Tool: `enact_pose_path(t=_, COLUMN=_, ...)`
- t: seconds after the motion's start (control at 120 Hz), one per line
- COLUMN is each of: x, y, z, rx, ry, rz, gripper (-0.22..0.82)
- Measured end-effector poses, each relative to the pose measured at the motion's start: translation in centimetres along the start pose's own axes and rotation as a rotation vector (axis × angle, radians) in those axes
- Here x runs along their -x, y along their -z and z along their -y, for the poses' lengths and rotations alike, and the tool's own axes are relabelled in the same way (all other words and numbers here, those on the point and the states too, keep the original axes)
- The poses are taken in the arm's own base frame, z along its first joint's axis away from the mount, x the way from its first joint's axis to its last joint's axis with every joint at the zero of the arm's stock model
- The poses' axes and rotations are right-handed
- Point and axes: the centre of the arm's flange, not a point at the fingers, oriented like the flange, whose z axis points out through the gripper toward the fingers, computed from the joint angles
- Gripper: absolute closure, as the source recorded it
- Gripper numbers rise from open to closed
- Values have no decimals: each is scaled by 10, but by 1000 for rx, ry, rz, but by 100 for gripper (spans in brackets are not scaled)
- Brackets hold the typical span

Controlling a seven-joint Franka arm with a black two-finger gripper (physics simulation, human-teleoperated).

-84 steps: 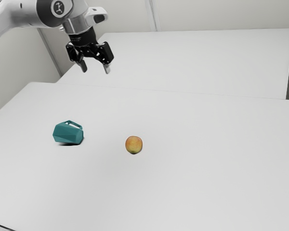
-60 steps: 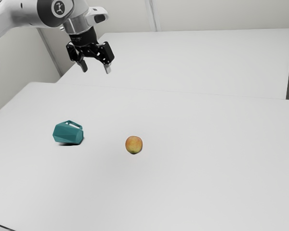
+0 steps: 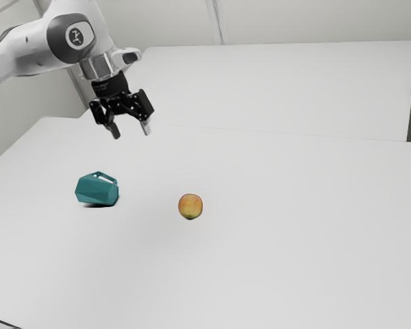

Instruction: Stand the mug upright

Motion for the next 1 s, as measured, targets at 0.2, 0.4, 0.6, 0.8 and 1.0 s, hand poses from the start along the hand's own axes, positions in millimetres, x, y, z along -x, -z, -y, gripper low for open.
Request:
enact_pose_path(t=0.2, x=-16, y=-32, z=73, rx=170, ry=-3, rz=22, gripper=0)
enact_pose_path(t=0.4, x=-30, y=-55, z=139, rx=302, ry=-39, rz=-5, gripper=0)
enact_pose_path(t=0.6, x=-42, y=-91, z=207, rx=408, ry=-49, rz=-22, gripper=0)
enact_pose_path(t=0.8, x=-49, y=-108, z=275, rx=478, ry=-67, rz=-74, gripper=0)
enact_pose_path(t=1.0, x=-47, y=-124, z=340, rx=520, ry=-105, rz=-107, gripper=0)
